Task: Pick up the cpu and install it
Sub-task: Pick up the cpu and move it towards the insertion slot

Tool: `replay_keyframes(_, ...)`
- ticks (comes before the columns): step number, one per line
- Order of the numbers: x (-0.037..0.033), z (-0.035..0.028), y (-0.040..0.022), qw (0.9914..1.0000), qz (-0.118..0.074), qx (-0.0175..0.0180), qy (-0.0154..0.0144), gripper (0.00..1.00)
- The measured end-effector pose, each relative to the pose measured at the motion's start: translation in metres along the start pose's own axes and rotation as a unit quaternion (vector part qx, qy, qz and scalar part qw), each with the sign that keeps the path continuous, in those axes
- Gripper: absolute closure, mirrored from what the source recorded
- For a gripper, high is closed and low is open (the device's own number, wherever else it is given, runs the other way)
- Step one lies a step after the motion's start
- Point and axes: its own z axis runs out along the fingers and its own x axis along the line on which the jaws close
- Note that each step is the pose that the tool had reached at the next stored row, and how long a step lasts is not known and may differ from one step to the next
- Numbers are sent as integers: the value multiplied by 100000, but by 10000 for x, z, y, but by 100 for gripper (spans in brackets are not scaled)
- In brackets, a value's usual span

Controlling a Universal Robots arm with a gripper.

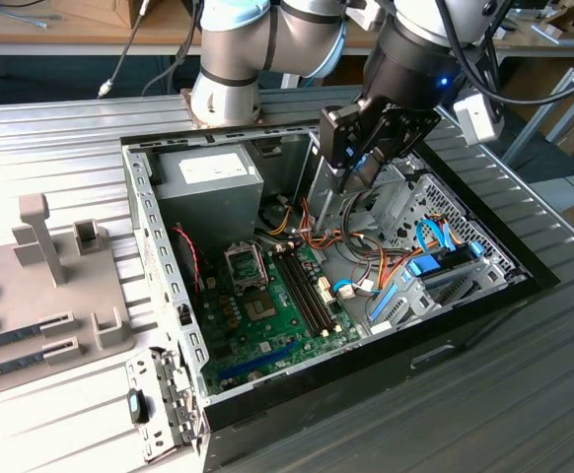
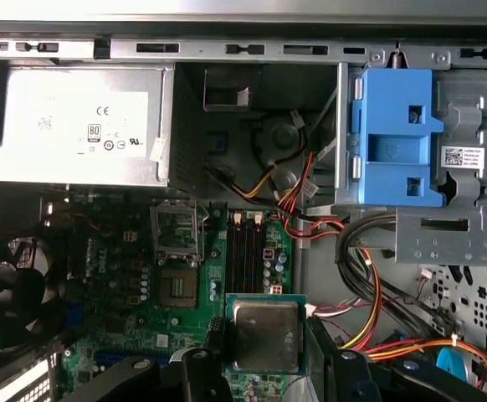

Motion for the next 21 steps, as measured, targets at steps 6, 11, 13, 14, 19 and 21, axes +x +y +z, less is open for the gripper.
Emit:
replay_keyframes(6, 1, 4, -34, 100000, -4, 0, -3, 53)
replay_keyframes(11, 2, 9, -69, 100000, -2, 0, 0, 53)
replay_keyframes(13, 2, 10, -82, 100000, -1, 2, 0, 53)
replay_keyframes(14, 2, 12, -91, 100000, -1, -4, -2, 53)
replay_keyframes(19, 3, 16, -126, 100000, -3, -3, -2, 53)
replay_keyframes(21, 4, 17, -138, 100000, -3, 3, -2, 53)
